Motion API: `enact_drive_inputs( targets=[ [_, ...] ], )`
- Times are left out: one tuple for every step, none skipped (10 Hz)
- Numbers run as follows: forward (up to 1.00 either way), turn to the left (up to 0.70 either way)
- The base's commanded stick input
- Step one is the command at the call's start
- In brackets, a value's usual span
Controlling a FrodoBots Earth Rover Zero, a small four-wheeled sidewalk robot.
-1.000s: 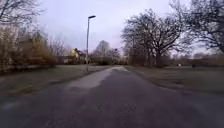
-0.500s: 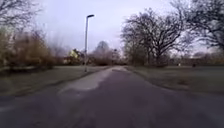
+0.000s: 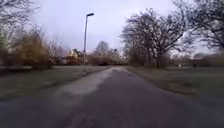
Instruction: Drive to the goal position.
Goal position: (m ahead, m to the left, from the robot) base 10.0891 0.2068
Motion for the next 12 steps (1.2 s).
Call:
enact_drive_inputs(
  targets=[
    [0.70,0.00],
    [0.70,0.00],
    [0.70,0.00],
    [0.70,0.00],
    [0.70,0.00],
    [0.70,0.00],
    [0.70,0.00],
    [0.70,0.00],
    [0.70,0.00],
    [0.70,0.00],
    [0.70,0.00],
    [0.70,0.00]
  ],
)
